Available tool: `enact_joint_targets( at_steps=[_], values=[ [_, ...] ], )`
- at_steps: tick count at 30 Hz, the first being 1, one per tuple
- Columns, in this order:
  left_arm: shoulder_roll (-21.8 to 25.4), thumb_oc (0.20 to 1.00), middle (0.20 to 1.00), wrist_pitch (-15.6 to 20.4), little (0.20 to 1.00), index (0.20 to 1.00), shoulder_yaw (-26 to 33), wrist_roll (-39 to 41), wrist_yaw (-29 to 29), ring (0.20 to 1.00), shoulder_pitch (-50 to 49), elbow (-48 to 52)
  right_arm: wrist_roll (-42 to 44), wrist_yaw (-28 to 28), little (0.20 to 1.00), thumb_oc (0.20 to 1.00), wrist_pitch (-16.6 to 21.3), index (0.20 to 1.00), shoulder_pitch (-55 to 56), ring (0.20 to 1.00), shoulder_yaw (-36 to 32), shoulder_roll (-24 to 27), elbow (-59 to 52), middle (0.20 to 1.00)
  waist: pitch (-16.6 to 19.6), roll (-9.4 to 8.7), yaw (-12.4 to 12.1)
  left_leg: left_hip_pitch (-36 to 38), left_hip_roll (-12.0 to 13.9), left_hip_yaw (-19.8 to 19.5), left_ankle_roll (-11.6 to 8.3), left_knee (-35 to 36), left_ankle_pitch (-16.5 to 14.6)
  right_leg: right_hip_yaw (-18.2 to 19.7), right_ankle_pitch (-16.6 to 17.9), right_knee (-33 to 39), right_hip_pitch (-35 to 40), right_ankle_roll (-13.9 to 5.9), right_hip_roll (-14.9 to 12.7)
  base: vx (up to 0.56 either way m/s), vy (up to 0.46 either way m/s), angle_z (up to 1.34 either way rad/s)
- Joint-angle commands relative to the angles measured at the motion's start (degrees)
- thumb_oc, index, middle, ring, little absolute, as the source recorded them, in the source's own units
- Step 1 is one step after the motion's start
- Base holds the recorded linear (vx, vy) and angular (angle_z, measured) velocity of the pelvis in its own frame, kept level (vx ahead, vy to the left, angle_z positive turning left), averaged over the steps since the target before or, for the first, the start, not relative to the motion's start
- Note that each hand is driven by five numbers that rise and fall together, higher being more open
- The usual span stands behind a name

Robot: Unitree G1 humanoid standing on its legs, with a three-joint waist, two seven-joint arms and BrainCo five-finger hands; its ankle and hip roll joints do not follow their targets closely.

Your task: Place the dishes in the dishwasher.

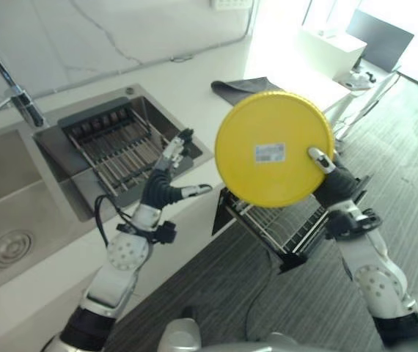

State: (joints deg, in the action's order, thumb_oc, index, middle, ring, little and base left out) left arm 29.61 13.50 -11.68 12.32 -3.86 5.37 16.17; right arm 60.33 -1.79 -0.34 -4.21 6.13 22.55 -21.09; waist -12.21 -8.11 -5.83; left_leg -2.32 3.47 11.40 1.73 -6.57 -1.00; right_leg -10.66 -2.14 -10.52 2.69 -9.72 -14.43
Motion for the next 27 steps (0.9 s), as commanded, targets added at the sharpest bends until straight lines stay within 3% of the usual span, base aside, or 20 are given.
enact_joint_targets(
  at_steps=[1, 2, 3, 6, 9, 13, 15, 16, 17, 18, 20, 25, 27],
  values=[
    [1.42, 1.000, 1.000, 2.20, 1.000, 1.000, 0.06, -1.51, -0.86, 1.000, 1.63, 3.37, 0.82, -2.18, 0.200, 0.200, 5.84, 0.200, -3.64, 0.200, -4.38, -0.73, -5.00, 0.200, 1.49, -0.40, -0.48, -2.45, 2.31, -4.48, -4.69, -3.32, -2.37, -2.37, 9.11, 9.36, 4.40, -1.50, -2.86, -0.04, -0.591, -0.04],
    [1.85, 1.000, 1.000, 2.05, 1.000, 1.000, -0.11, -1.91, -0.91, 1.000, 2.03, 3.61, 0.91, -1.95, 0.200, 0.200, 6.12, 0.200, -3.84, 0.200, -4.51, -1.04, -5.44, 0.200, 1.18, -1.15, -0.55, -4.17, 4.24, -4.69, -6.04, -6.35, -3.19, -1.65, 12.63, 12.50, 4.77, -2.80, -5.13, -0.10, -0.992, -0.12],
    [3.24, 1.000, 1.000, 2.14, 1.000, 1.000, 0.08, -2.15, 0.05, 1.000, 2.80, 3.48, 1.41, -1.70, 0.200, 0.200, 6.42, 0.200, -4.17, 0.200, -4.95, -1.56, -6.00, 0.200, 0.73, -1.97, -1.19, -6.76, 8.82, -6.12, -8.55, -9.68, -3.42, -1.49, 15.99, 15.48, 5.60, -4.69, -7.61, -0.09, -0.868, -0.10],
    [5.03, 1.000, 1.000, 2.35, 1.000, 1.000, 0.92, -1.51, 1.45, 1.000, 2.94, 4.18, 3.03, -1.47, 0.200, 0.200, 7.48, 0.200, -3.68, 0.200, -5.97, -1.01, -6.68, 0.200, 0.54, -2.77, -2.63, -10.55, 13.58, -8.57, -10.92, -12.84, -2.94, -1.98, 15.13, 15.49, 6.81, -5.28, -7.67, -0.10, -0.741, 0.25],
    [5.81, 1.000, 1.000, 2.48, 1.000, 1.000, 2.03, -1.86, 1.68, 1.000, 1.21, 5.54, 4.57, -1.69, 0.200, 0.200, 6.69, 0.200, -3.39, 0.200, -6.63, -0.46, -7.44, 0.200, 1.09, -2.52, -3.18, -11.95, 18.31, -10.91, -13.23, -11.29, 0.15, -2.70, 10.73, 15.52, 7.18, -5.28, -4.22, -0.13, -0.561, 0.27],
    [5.15, 1.000, 1.000, 2.00, 1.000, 1.000, 2.58, -1.88, -2.28, 1.000, -1.43, 6.12, 4.78, -1.51, 0.200, 0.200, 4.23, 0.200, -4.99, 0.200, -4.08, 0.87, -8.10, 0.200, 2.73, -1.08, -2.79, -8.07, 20.55, -12.01, -14.32, -0.86, 6.12, -0.85, 8.01, 15.52, 4.69, -5.28, -1.09, -0.13, -0.397, 0.08],
    [4.05, 1.000, 1.000, 1.16, 1.000, 1.000, 3.07, -0.73, -4.76, 1.000, -2.09, 5.96, 2.35, -1.90, 0.200, 0.200, 2.40, 0.200, -6.44, 0.200, -1.72, 0.47, -7.76, 0.200, 3.12, -0.03, -1.93, -5.33, 21.93, -10.40, -15.11, 4.98, 9.66, -0.19, 6.78, 15.52, 3.98, -4.40, 0.46, -0.15, -0.238, -0.24],
    [2.30, 1.000, 1.000, 0.21, 1.000, 1.000, 2.76, 0.15, -4.88, 1.000, -1.68, 4.70, 0.19, -1.53, 0.200, 0.200, 0.59, 0.200, -6.10, 0.200, -1.84, 1.69, -6.83, 0.200, 3.44, 1.71, -0.14, -6.62, 21.55, -1.99, -14.97, 3.61, 11.50, -3.26, 5.72, 15.52, 5.22, -2.90, 1.38, -0.15, -0.058, 0.04],
    [1.21, 1.000, 1.000, 0.77, 1.000, 1.000, 2.15, 2.14, -3.54, 1.000, -1.30, 3.79, -0.86, -0.70, 0.200, 0.200, 1.29, 0.200, -5.18, 0.200, -2.80, 3.28, -6.44, 0.200, 3.37, 2.43, 0.54, -7.47, 20.25, 2.37, -14.44, 1.13, 10.78, -5.93, 5.33, 15.52, 6.32, -2.53, 0.95, -0.15, 0.084, 0.84],
    [-0.21, 1.000, 1.000, 1.18, 1.000, 1.000, 1.65, 2.88, -2.72, 1.000, -1.36, 3.77, -2.63, -1.09, 0.200, 0.200, 2.32, 0.200, -4.57, 0.200, -3.39, 4.22, -6.36, 0.200, 3.12, 2.96, 0.31, -9.31, 16.61, 2.91, -13.01, -2.35, 8.35, -7.88, 4.84, 15.52, 7.42, -2.53, 0.19, -0.07, 0.162, 1.40],
    [-0.34, 1.000, 1.000, 1.39, 1.000, 1.000, 1.97, 2.73, -2.02, 1.000, -1.50, 3.39, -4.73, -1.70, 0.200, 0.200, 4.04, 0.200, -4.58, 0.200, -3.74, 4.88, -5.14, 0.200, 3.17, 3.61, 0.48, -9.79, 16.65, 7.55, -12.39, -3.37, 8.09, -10.22, 4.63, 15.52, 9.26, -2.91, -0.65, 0.03, 0.215, 1.24],
    [1.16, 1.000, 1.000, 1.80, 1.000, 1.000, 3.37, 2.77, 0.06, 1.000, -2.28, 4.29, -5.84, -2.27, 0.200, 0.200, 4.89, 0.200, -3.22, 0.200, -4.46, 4.34, -5.28, 0.200, 3.00, 2.45, -1.59, -11.60, 13.13, 1.63, -11.07, -8.42, 4.36, -9.58, 5.65, 14.98, 12.47, -3.76, -3.12, 0.14, 0.290, 0.45],
    [1.69, 1.000, 1.000, 1.77, 1.000, 1.000, 3.83, 2.41, 2.60, 1.000, -2.07, 5.18, -6.70, -2.50, 0.200, 0.200, 5.16, 0.200, -1.96, 0.200, -5.19, 3.33, -5.55, 0.200, 2.96, 1.58, -2.73, -11.81, 11.32, -0.61, -9.99, -10.35, 2.50, -10.56, 5.78, 11.58, 13.32, -3.83, -5.10, 0.21, 0.379, 0.21]
  ],
)
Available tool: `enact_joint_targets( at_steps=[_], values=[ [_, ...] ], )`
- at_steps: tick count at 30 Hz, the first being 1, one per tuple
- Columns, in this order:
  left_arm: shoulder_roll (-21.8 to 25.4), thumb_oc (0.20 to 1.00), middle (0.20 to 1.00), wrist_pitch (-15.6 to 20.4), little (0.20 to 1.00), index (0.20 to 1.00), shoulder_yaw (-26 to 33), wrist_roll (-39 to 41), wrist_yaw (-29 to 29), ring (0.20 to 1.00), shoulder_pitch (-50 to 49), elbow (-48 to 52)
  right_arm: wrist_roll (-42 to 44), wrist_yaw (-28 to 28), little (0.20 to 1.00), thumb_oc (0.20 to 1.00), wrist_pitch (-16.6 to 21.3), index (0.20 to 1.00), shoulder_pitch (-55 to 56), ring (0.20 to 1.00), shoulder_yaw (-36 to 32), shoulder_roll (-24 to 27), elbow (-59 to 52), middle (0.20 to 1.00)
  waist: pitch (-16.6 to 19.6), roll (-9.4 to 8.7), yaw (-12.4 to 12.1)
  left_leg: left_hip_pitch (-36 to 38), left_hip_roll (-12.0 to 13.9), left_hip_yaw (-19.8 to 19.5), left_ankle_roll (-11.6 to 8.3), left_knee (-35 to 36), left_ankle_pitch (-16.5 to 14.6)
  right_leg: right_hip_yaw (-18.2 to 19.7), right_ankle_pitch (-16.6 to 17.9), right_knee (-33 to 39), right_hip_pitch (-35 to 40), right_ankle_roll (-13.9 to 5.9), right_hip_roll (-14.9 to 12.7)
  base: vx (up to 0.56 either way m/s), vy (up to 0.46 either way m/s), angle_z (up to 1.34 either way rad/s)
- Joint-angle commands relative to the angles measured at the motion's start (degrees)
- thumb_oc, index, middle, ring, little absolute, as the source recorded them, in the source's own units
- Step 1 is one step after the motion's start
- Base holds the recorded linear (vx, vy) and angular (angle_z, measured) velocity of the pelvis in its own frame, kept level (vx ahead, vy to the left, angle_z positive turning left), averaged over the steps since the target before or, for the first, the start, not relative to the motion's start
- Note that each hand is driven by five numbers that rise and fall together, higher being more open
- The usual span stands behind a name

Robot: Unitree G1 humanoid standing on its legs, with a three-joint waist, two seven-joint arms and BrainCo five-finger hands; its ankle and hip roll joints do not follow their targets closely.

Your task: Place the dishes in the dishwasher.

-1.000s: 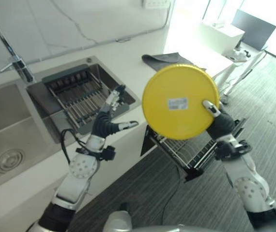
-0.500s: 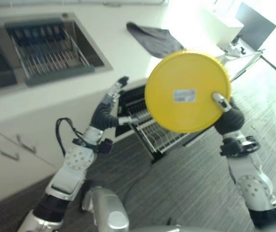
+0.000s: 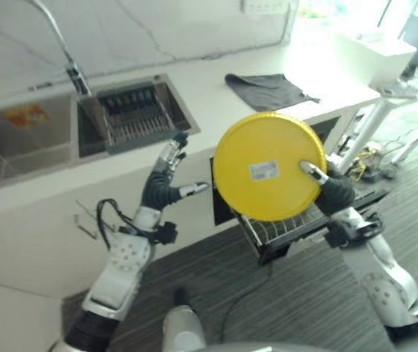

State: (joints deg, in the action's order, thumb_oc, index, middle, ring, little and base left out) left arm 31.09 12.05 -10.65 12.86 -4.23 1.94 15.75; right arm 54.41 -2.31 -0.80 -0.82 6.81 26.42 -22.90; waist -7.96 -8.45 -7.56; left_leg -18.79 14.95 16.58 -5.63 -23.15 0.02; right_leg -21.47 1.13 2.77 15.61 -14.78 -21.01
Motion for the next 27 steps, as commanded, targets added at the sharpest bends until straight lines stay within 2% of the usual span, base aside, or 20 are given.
enact_joint_targets(
  at_steps=[1, 2, 3, 6, 8, 9, 12, 14, 17, 22, 24, 25, 27],
  values=[
    [0.29, 1.000, 1.000, 2.84, 1.000, 1.000, 2.48, 1.45, 3.60, 1.000, 1.82, 5.63, -1.26, -2.34, 0.200, 0.200, 6.19, 0.200, -4.39, 0.200, -5.79, -1.44, -4.03, 0.200, -1.31, 1.23, -0.98, 5.06, -1.38, -6.07, -1.31, 5.84, 0.17, 0.29, 3.85, -5.69, -0.26, 1.27, 0.70, 0.19, 0.322, 0.27],
    [0.22, 1.000, 1.000, 3.14, 1.000, 1.000, 1.80, -0.16, 3.92, 1.000, 2.45, 5.01, -2.41, -2.29, 0.200, 0.200, 6.75, 0.200, -3.35, 0.200, -5.31, -2.53, -4.53, 0.200, -1.51, 0.43, -0.63, 6.84, -3.29, -6.36, 0.23, 6.29, -1.19, 0.79, 7.03, -12.21, -3.46, 1.16, -1.00, 0.21, 0.318, 0.17],
    [0.20, 1.000, 1.000, 3.23, 1.000, 1.000, 1.11, -1.35, 3.64, 1.000, 3.21, 4.79, -3.01, -2.09, 0.200, 0.200, 7.03, 0.200, -3.19, 0.200, -4.65, -3.27, -4.84, 0.200, -2.00, 0.46, 0.06, 8.72, -4.06, -6.79, 1.14, 7.03, -1.88, 2.00, 8.31, -16.78, -6.48, 1.51, -1.46, 0.20, 0.261, 0.10],
    [0.31, 1.000, 1.000, 2.23, 1.000, 1.000, 0.64, -2.58, 3.48, 1.000, 4.73, 4.66, -3.61, -1.90, 0.200, 0.200, 7.78, 0.200, -3.93, 0.200, -3.57, -3.69, -4.34, 0.200, -2.91, 0.53, 1.03, 11.54, -4.61, -6.44, 1.82, 8.30, -2.77, 3.96, 7.70, -18.17, -9.71, 2.38, -0.71, 0.15, 0.071, 0.01],
    [1.06, 1.000, 1.000, 1.06, 1.000, 1.000, -0.53, -2.81, 2.11, 1.000, 6.73, 4.17, -2.87, -1.62, 0.200, 0.200, 8.39, 0.200, -5.55, 0.200, -2.99, -2.98, -3.60, 0.200, -3.23, 0.35, 2.25, 12.29, -4.74, -7.64, 1.35, 8.48, -3.26, 6.87, 4.08, -12.47, -10.44, 3.31, 2.12, 0.16, -0.097, 0.28],
    [1.14, 1.000, 1.000, 0.88, 1.000, 1.000, -0.83, -3.10, 1.90, 1.000, 7.21, 3.85, -2.46, -1.61, 0.200, 0.200, 8.31, 0.200, -6.04, 0.200, -3.18, -2.77, -3.51, 0.200, -3.30, 0.09, 2.68, 12.32, -4.57, -8.02, 0.97, 8.13, -3.61, 7.97, 4.09, -9.78, -10.59, 3.29, 2.48, 0.16, -0.228, 0.41],
    [1.29, 1.000, 1.000, 1.99, 1.000, 1.000, -1.18, -4.10, 2.68, 1.000, 6.75, 3.27, 0.39, -1.59, 0.200, 0.200, 8.58, 0.200, -6.33, 0.200, -4.11, -2.27, -3.93, 0.200, -2.95, -1.33, 4.17, 12.42, -2.82, -9.82, -0.76, 7.21, -4.58, 13.66, 9.38, -0.03, -10.94, 1.64, 2.57, 0.19, -0.519, 0.30],
    [1.20, 1.000, 1.000, 2.41, 1.000, 1.000, -1.63, -5.63, 1.97, 1.000, 6.24, 3.49, 0.42, -1.29, 0.200, 0.200, 8.75, 0.200, -6.02, 0.200, -3.39, -2.88, -4.47, 0.200, -2.54, -1.19, 4.65, 13.38, -1.33, -10.64, -1.48, 8.09, -4.64, 15.04, 11.56, 1.86, -11.63, 1.17, 2.62, 0.12, -0.443, 0.51],
    [1.39, 1.000, 1.000, 1.88, 1.000, 1.000, -1.56, -6.50, 0.88, 1.000, 5.76, 3.59, 1.28, -0.45, 0.200, 0.200, 8.62, 0.200, -6.77, 0.200, -2.82, -2.51, -3.73, 0.200, -1.68, -0.58, 4.67, 15.40, 0.94, -10.37, -2.19, 10.91, -3.82, 14.12, 9.79, 2.23, -11.85, 0.72, 3.95, 0.14, -0.487, 0.22],
    [-1.00, 1.000, 1.000, 0.67, 1.000, 1.000, -1.86, -5.99, -2.35, 1.000, 4.88, 3.97, -0.83, 1.70, 0.200, 0.200, 5.15, 0.200, -10.13, 0.200, -2.17, -0.92, -4.26, 0.200, -0.05, 2.95, 6.41, 21.21, 3.61, -7.40, -4.07, 22.68, 3.27, 13.85, 6.68, 2.23, -12.69, 2.21, 7.48, 0.10, -0.200, -0.12],
    [-1.82, 1.000, 1.000, 0.81, 1.000, 1.000, -1.98, -5.64, -2.50, 1.000, 4.85, 3.95, -2.45, 2.19, 0.200, 0.200, 4.28, 0.200, -10.19, 0.200, -2.85, -0.08, -4.31, 0.200, 0.05, 3.87, 6.89, 21.14, 3.70, -6.29, -4.84, 22.70, 4.27, 13.38, 5.87, 2.23, -12.57, 3.46, 8.21, 0.02, -0.083, 0.30],
    [-2.22, 1.000, 1.000, 1.17, 1.000, 1.000, -1.83, -4.98, -2.23, 1.000, 4.41, 3.65, -3.88, 2.70, 0.200, 0.200, 3.49, 0.200, -9.61, 0.200, -3.96, 0.71, -4.39, 0.200, -0.07, 4.27, 7.15, 19.75, 3.34, -6.01, -5.15, 20.48, 4.33, 12.73, 5.49, 2.23, -12.28, 4.07, 8.42, 0.02, -0.031, 0.27],
    [-2.57, 1.000, 1.000, 1.78, 1.000, 1.000, -2.18, -3.89, -1.73, 1.000, 3.99, 3.56, -7.34, 4.43, 0.200, 0.200, 4.12, 0.200, -8.73, 0.200, -4.76, 1.77, -4.72, 0.200, -0.24, 4.78, 7.08, 18.28, 2.34, -6.07, -5.25, 21.33, 5.41, 11.56, 4.90, 2.23, -11.65, 3.98, 8.57, 0.01, 0.086, 0.52]
  ],
)
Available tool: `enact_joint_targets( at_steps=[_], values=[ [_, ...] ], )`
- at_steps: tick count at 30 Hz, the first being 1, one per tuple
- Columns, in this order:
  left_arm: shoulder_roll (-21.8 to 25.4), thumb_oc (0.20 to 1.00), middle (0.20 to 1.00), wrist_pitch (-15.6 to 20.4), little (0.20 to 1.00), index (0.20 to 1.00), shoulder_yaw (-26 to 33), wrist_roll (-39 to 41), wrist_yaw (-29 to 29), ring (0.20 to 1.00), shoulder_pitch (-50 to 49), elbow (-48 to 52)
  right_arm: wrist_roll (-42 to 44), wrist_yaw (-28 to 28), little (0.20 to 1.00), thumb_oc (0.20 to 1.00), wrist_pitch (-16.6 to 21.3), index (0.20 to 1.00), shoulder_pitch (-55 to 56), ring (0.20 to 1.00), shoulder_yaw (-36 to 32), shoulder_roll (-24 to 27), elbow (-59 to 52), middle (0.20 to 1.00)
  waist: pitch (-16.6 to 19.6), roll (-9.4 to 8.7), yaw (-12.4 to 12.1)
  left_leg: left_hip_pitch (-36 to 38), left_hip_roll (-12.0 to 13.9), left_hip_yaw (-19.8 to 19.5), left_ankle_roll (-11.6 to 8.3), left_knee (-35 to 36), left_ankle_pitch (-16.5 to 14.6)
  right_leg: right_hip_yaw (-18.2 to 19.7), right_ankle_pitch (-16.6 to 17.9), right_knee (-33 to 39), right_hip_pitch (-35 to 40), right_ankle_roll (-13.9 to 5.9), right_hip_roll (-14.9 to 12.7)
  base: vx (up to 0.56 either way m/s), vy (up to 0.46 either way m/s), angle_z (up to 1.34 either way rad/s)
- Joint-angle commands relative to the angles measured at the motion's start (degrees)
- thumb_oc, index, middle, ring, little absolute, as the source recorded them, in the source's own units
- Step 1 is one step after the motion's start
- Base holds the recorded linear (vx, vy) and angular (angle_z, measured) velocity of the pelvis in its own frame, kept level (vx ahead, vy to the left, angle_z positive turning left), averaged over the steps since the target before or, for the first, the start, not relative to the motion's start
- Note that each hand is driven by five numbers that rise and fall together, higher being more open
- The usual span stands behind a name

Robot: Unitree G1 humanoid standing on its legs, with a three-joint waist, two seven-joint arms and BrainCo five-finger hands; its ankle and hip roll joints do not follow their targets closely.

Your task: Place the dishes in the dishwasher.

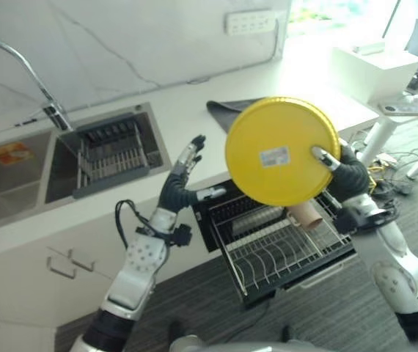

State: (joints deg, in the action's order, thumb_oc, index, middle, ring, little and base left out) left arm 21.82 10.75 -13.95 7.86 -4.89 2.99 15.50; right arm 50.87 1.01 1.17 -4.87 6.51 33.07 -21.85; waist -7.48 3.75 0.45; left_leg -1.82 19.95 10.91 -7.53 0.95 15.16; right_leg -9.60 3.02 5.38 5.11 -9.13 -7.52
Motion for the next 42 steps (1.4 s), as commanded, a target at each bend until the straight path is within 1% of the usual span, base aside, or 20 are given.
enact_joint_targets(
  at_steps=[1, 4, 5, 7, 8, 9, 11, 15, 16, 20, 22, 24, 25, 27, 30, 32, 33, 36, 39, 42],
  values=[
    [6.90, 1.000, 1.000, 4.02, 1.000, 1.000, 1.94, 1.21, -0.98, 1.000, 1.83, 3.52, -9.88, 2.18, 0.200, 0.200, 3.66, 0.200, -3.82, 0.200, -5.23, -3.97, -5.39, 0.200, -1.21, -6.31, -0.41, 1.76, -2.25, -0.68, -3.47, 1.49, -7.79, -0.89, 2.98, -0.38, -1.60, -2.16, -5.63, 0.01, 0.172, 0.87],
    [7.58, 1.000, 1.000, 3.61, 1.000, 1.000, 3.09, 0.46, -1.75, 1.000, 0.17, 3.40, -16.49, 2.12, 0.200, 0.200, 5.03, 0.200, -1.71, 0.200, -6.85, -3.62, -4.92, 0.200, -0.93, -5.86, -0.27, 3.03, -2.69, -1.33, -3.24, 3.32, -7.91, -1.14, 2.96, -0.38, -1.40, -2.59, -6.28, 0.03, 0.145, 0.31],
    [7.99, 1.000, 1.000, 2.87, 1.000, 1.000, 4.00, 1.81, -1.15, 1.000, -0.66, 3.14, -22.73, 2.41, 0.200, 0.200, 6.09, 0.200, -0.68, 0.200, -7.79, -3.19, -4.58, 0.200, -0.50, -5.88, -0.42, 3.56, -2.99, -1.12, -3.15, 3.53, -8.32, -1.91, 2.99, -0.38, -1.15, -3.00, -6.80, 0.06, 0.112, -0.07],
    [8.39, 1.000, 1.000, 2.94, 1.000, 1.000, 4.91, 4.28, -0.21, 1.000, -2.65, 2.05, -29.79, 3.15, 0.200, 0.200, 7.61, 0.200, 0.58, 0.200, -8.44, -2.12, -4.02, 0.200, -0.29, -5.88, -0.57, 4.41, -3.26, -0.99, -3.11, 3.53, -8.82, -2.38, 3.18, -0.38, -0.87, -3.49, -7.39, 0.08, 0.093, -0.10],
    [8.61, 1.000, 1.000, 2.64, 1.000, 1.000, 6.03, 5.06, 0.96, 1.000, -5.38, 0.65, -37.57, 4.26, 0.200, 0.200, 8.73, 0.200, 1.30, 0.200, -9.01, -0.65, -2.91, 0.200, -0.15, -5.99, -0.99, 5.10, -3.33, -0.45, -3.09, 3.29, -9.29, -2.81, 3.22, -0.38, -0.45, -3.88, -7.95, 0.06, 0.054, -0.12],
    [8.70, 1.000, 1.000, 2.58, 1.000, 1.000, 6.25, 5.37, 1.25, 1.000, -6.05, 0.16, -39.77, 4.62, 0.200, 0.200, 8.89, 0.200, 1.34, 0.200, -9.14, -0.12, -2.39, 0.200, -0.12, -6.04, -1.21, 5.21, -3.38, -0.56, -3.06, 3.24, -9.42, -2.92, 3.24, -0.38, -0.34, -3.97, -8.06, 0.06, 0.041, -0.10],
    [8.84, 1.000, 1.000, 2.53, 1.000, 1.000, 8.15, 8.50, 1.87, 1.000, -10.57, -2.00, -49.05, 6.43, 0.200, 0.200, 10.59, 0.200, 2.26, 0.200, -10.05, 3.36, -0.44, 0.200, -0.07, -6.29, -2.37, 5.83, -3.18, -0.56, -2.78, 3.67, -9.95, -4.06, 3.31, -0.38, 0.17, -4.58, -8.66, 0.04, -0.002, -0.03],
    [9.15, 1.000, 1.000, 2.71, 1.000, 1.000, 8.99, 8.34, 2.21, 1.000, -12.98, -4.72, -56.80, 9.24, 0.200, 0.200, 12.86, 0.200, 3.81, 0.200, -11.44, 5.47, 0.79, 0.200, 0.01, -6.64, -2.84, 5.85, -3.14, -0.98, -2.71, 4.05, -10.19, -4.96, 3.51, -0.38, 0.31, -4.88, -8.85, 0.00, -0.018, 0.01],
    [9.40, 1.000, 1.000, 2.92, 1.000, 1.000, 9.44, 8.52, 1.99, 1.000, -13.71, -5.74, -60.60, 10.12, 0.200, 0.200, 13.38, 0.200, 4.53, 0.200, -11.95, 6.51, 1.12, 0.200, 0.01, -6.73, -3.05, 5.62, -3.12, -1.26, -2.69, 4.05, -10.27, -5.24, 3.56, -0.38, 0.27, -4.96, -8.86, -0.01, -0.046, 0.00],
    [9.56, 1.000, 1.000, 4.80, 1.000, 1.000, 10.74, 13.39, 1.68, 1.000, -15.44, -9.82, -71.05, 14.09, 0.200, 0.200, 15.27, 0.200, 6.38, 0.200, -11.73, 10.25, 4.76, 0.200, 0.11, -6.97, -4.13, 4.72, -3.06, -1.93, -2.83, 4.05, -10.21, -6.67, 3.54, -0.38, 0.81, -5.32, -9.11, -0.02, -0.052, 0.07],
    [8.75, 1.000, 1.000, 4.52, 1.000, 1.000, 11.05, 16.33, 1.62, 1.000, -16.38, -12.57, -72.04, 14.46, 0.200, 0.200, 15.50, 0.200, 6.59, 0.200, -11.19, 11.50, 6.22, 0.200, 0.20, -7.03, -4.61, 4.52, -3.10, -2.31, -2.84, 4.05, -10.18, -7.22, 3.44, -0.38, 1.04, -5.33, -9.06, 0.00, -0.046, 0.26],
    [6.41, 1.000, 1.000, 3.23, 1.000, 1.000, 11.87, 20.47, 0.77, 1.000, -18.31, -18.14, -74.90, 14.88, 0.200, 0.200, 16.97, 0.200, 6.81, 0.200, -9.92, 12.34, 8.41, 0.200, 0.40, -7.13, -5.35, 4.46, -3.14, -2.69, -2.86, 4.05, -10.02, -7.45, 3.30, -0.38, 1.35, -5.24, -8.99, 0.01, -0.034, 0.19],
    [4.70, 1.000, 1.000, 3.48, 1.000, 1.000, 12.43, 21.99, 0.78, 1.000, -18.77, -22.14, -76.53, 15.04, 0.200, 0.200, 17.53, 0.200, 6.48, 0.200, -8.95, 12.52, 9.64, 0.200, 0.51, -7.13, -5.71, 4.41, -3.09, -2.87, -2.90, 4.05, -9.92, -7.65, 3.21, -0.38, 1.48, -5.22, -9.01, 0.02, -0.024, 0.15],
    [2.29, 1.000, 1.000, 4.68, 1.000, 1.000, 13.80, 21.38, 1.38, 1.000, -19.51, -29.16, -78.20, 15.10, 0.200, 0.200, 17.99, 0.200, 6.04, 0.200, -7.38, 13.06, 11.20, 0.200, 0.71, -7.13, -6.16, 4.47, -2.97, -2.95, -2.89, 4.05, -9.84, -7.96, 3.02, -0.38, 1.79, -5.10, -8.93, 0.03, -0.013, 0.06],
    [-0.01, 1.000, 1.000, 4.42, 1.000, 1.000, 15.22, 20.68, 1.54, 1.000, -19.39, -37.86, -79.96, 15.52, 0.200, 0.200, 19.18, 0.200, 5.32, 0.200, -4.51, 13.05, 14.22, 0.200, 1.26, -7.04, -6.75, 4.66, -3.44, -3.80, -2.58, 4.05, -10.04, -8.23, 2.14, -0.38, 2.85, -4.52, -8.07, 0.09, -0.001, 0.03],
    [-0.84, 1.000, 1.000, 5.56, 1.000, 1.000, 15.81, 19.13, 1.35, 1.000, -18.82, -42.43, -81.36, 15.11, 0.200, 0.200, 20.04, 0.200, 4.21, 0.200, -2.54, 13.15, 16.12, 0.200, 0.81, -6.81, -7.00, 5.22, -4.19, -5.12, -1.94, 3.03, -9.88, -7.29, -0.51, -3.99, 3.16, -3.25, -7.00, 0.09, 0.026, 0.12],
    [-0.97, 1.000, 1.000, 5.52, 1.000, 1.000, 15.88, 18.95, 0.81, 1.000, -18.43, -43.36, -81.30, 15.12, 0.200, 0.200, 20.18, 0.200, 3.63, 0.200, -2.08, 13.37, 16.71, 0.200, 0.23, -6.76, -7.02, 4.48, -4.47, -5.83, -1.68, 0.66, -10.40, -6.52, -1.88, -6.71, 2.41, -2.65, -6.73, 0.00, 0.013, 0.15],
    [-1.08, 1.000, 1.000, 5.13, 1.000, 1.000, 16.50, 19.77, -0.99, 1.000, -16.71, -47.00, -82.71, 17.30, 0.200, 0.200, 21.55, 0.200, 0.97, 0.200, -0.04, 13.82, 19.90, 0.200, -3.08, -6.67, -6.87, -1.69, -4.83, -9.02, -1.78, -12.01, -14.69, -4.36, -6.53, -16.40, -2.35, -0.77, -6.40, -0.05, -0.029, 0.06],
    [-1.05, 1.000, 1.000, 4.70, 1.000, 1.000, 17.46, 21.66, -1.72, 1.000, -15.77, -49.46, -83.14, 17.43, 0.200, 0.200, 21.93, 0.200, -0.56, 0.200, 0.90, 15.04, 20.61, 0.200, -5.06, -6.17, -6.70, -5.56, -4.12, -10.07, -2.28, -17.49, -16.70, -3.15, -9.21, -21.45, -5.64, -0.07, -6.82, -0.06, 0.008, 0.11],
    [-1.17, 1.000, 1.000, 4.49, 1.000, 1.000, 18.43, 21.33, -1.51, 1.000, -16.76, -50.39, -82.97, 17.34, 0.200, 0.200, 22.28, 0.200, -1.42, 0.200, 1.95, 15.92, 22.35, 0.200, -6.28, -5.88, -7.00, -8.21, -4.00, -10.88, -2.01, -22.07, -18.58, -2.67, -11.00, -26.41, -8.51, 0.69, -7.56, -0.03, 0.067, -0.01]
  ],
)
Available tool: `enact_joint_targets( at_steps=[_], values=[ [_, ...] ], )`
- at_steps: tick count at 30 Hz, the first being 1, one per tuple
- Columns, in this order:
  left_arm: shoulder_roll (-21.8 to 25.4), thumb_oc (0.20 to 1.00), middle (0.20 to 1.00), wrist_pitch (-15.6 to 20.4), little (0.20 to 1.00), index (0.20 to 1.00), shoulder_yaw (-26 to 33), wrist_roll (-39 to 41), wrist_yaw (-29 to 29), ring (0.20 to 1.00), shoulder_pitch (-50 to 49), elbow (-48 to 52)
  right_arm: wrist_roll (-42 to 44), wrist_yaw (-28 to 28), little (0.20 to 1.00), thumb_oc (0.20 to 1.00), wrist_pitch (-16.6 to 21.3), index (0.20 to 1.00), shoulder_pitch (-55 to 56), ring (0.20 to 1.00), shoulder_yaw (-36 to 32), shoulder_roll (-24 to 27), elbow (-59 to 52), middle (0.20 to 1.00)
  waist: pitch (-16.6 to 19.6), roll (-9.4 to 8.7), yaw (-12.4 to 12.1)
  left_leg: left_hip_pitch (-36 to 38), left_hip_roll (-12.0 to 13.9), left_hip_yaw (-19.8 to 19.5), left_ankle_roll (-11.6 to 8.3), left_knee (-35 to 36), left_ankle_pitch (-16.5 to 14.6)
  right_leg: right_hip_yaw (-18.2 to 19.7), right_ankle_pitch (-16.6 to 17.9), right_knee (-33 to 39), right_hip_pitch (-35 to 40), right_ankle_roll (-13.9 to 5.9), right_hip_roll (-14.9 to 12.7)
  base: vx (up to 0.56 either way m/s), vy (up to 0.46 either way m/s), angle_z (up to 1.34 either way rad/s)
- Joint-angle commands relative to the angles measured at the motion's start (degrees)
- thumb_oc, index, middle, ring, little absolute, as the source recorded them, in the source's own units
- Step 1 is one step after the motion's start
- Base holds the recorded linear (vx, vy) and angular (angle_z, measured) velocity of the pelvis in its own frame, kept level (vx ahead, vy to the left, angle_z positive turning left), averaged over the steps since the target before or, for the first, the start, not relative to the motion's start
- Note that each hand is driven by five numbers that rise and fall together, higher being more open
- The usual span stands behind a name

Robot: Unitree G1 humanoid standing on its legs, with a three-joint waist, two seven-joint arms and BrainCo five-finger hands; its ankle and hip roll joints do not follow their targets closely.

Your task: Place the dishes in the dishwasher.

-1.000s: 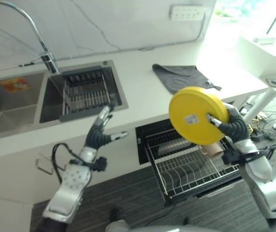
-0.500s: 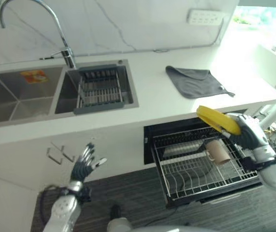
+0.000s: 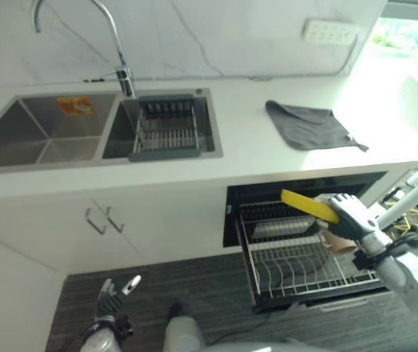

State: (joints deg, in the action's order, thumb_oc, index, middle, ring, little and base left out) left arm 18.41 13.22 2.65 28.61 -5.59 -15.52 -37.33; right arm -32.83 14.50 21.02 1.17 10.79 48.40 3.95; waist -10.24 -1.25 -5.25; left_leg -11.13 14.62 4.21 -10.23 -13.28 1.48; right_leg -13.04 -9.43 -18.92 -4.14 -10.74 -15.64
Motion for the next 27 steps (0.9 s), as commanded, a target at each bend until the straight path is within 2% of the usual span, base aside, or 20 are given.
enact_joint_targets(
  at_steps=[1, 6, 13, 17, 20, 21, 23, 27],
  values=[
    [2.29, 1.000, 1.000, 1.77, 1.000, 1.000, 1.87, 0.68, -0.98, 1.000, 1.59, 2.64, 0.88, 3.89, 0.200, 0.200, 2.61, 0.200, -7.53, 0.200, -2.22, 0.71, -3.08, 0.200, -3.74, -0.84, -1.40, 0.54, 1.32, -4.32, 0.80, -8.67, -5.20, 0.84, 1.22, -2.92, 0.29, 2.46, 0.42, -0.02, 0.064, 0.01],
    [2.60, 1.000, 1.000, -0.18, 1.000, 1.000, 2.64, 1.83, -0.18, 1.000, 0.65, 2.85, -1.74, 5.50, 0.200, 0.200, 3.27, 0.200, -8.65, 0.200, 0.63, -0.49, 2.42, 0.200, -4.96, -0.42, -2.14, -3.01, 1.14, -5.49, 1.17, -14.80, -7.17, 0.97, -0.09, -8.81, -2.66, 2.98, -1.20, 0.04, 0.051, 0.06],
    [4.01, 1.000, 1.000, -1.96, 1.000, 1.000, 0.79, 0.89, 0.31, 1.000, -1.04, 3.98, -0.14, 8.13, 0.200, 0.200, 0.94, 0.200, -12.54, 0.200, 3.81, -2.62, 15.02, 0.200, -5.77, 0.74, -3.73, -3.09, 0.95, -6.16, 1.02, -17.58, -6.80, -0.11, -1.09, -13.07, -2.91, 3.11, -2.52, 0.16, 0.024, 0.12],
    [4.30, 1.000, 1.000, -2.09, 1.000, 1.000, 0.57, -0.08, -0.34, 1.000, -1.82, 3.08, -0.81, 10.62, 0.200, 0.200, -1.73, 0.200, -16.08, 0.200, 5.58, -4.11, 21.59, 0.200, -6.30, 1.50, -4.79, -3.47, 0.69, -6.80, 0.76, -19.37, -6.47, -0.72, -1.46, -15.20, -3.09, 3.28, -3.17, 0.15, -0.018, 0.16],
    [4.42, 1.000, 1.000, -1.74, 1.000, 1.000, -0.03, -0.46, -0.71, 1.000, -2.40, 2.21, -1.45, 14.53, 0.200, 0.200, -4.26, 0.200, -19.01, 0.200, 6.98, -4.54, 25.85, 0.200, -6.57, 2.33, -5.35, -3.69, 0.53, -6.97, 0.66, -20.33, -6.03, -0.96, -1.77, -16.62, -3.43, 3.56, -3.59, 0.14, 0.015, 0.06],
    [4.49, 1.000, 1.000, -1.52, 1.000, 1.000, -0.86, -0.61, -1.47, 1.000, -2.90, 2.26, -3.54, 17.65, 0.200, 0.200, -7.10, 0.200, -20.94, 0.200, 7.74, -4.72, 28.17, 0.200, -6.97, 3.11, -5.61, -4.53, 0.14, -7.20, 0.67, -21.46, -5.79, -0.75, -2.09, -18.30, -4.49, 3.74, -4.04, 0.13, 0.024, 0.06],
    [4.70, 1.000, 1.000, -0.16, 1.000, 1.000, -2.12, -0.58, -2.94, 1.000, -3.64, 2.31, -5.07, 20.05, 0.200, 0.200, -9.30, 0.200, -22.75, 0.200, 9.08, -4.29, 31.13, 0.200, -7.77, 4.01, -5.87, -6.38, -0.51, -7.74, 0.71, -23.39, -5.41, -0.03, -2.43, -20.88, -6.77, 3.92, -4.78, 0.07, 0.029, 0.08],
    [5.63, 1.000, 1.000, 2.66, 1.000, 1.000, -4.59, -1.12, -5.42, 1.000, -3.27, 2.49, -13.05, 27.23, 0.200, 0.200, -9.56, 0.200, -26.87, 0.200, 14.14, -2.26, 36.94, 0.200, -9.31, 5.39, -6.44, -9.30, -1.37, -8.39, 0.89, -25.70, -4.45, 1.35, -2.70, -24.24, -10.80, 4.13, -5.89, -0.05, 0.031, -0.03]
  ],
)
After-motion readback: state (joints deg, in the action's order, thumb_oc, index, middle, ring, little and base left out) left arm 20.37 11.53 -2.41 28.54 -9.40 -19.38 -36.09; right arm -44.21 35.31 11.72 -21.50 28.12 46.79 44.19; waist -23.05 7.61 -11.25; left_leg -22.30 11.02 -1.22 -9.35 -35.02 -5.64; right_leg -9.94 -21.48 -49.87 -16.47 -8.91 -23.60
